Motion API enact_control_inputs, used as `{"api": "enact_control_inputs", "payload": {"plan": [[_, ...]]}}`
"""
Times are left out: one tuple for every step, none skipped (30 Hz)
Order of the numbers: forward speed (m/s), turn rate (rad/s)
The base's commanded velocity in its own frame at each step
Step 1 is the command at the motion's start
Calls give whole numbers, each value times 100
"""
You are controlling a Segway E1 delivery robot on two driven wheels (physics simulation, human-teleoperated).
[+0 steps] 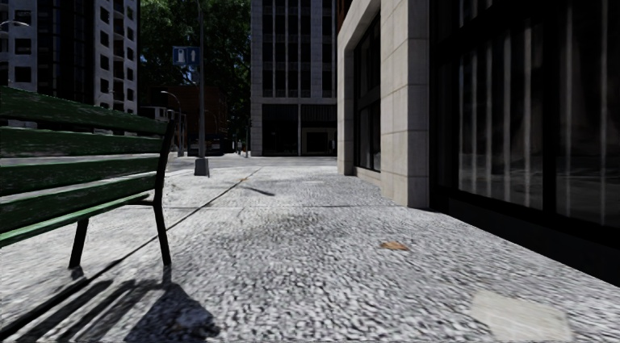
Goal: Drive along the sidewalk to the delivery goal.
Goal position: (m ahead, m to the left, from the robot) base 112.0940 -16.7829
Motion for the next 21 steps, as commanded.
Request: {"api": "enact_control_inputs", "payload": {"plan": [[200,0],[200,0],[200,0],[200,0],[200,0],[200,14],[200,23],[200,25],[200,25],[200,25],[200,26],[200,26],[200,26],[200,26],[200,26],[200,26],[200,26],[200,26],[200,26],[200,26],[200,26]]}}
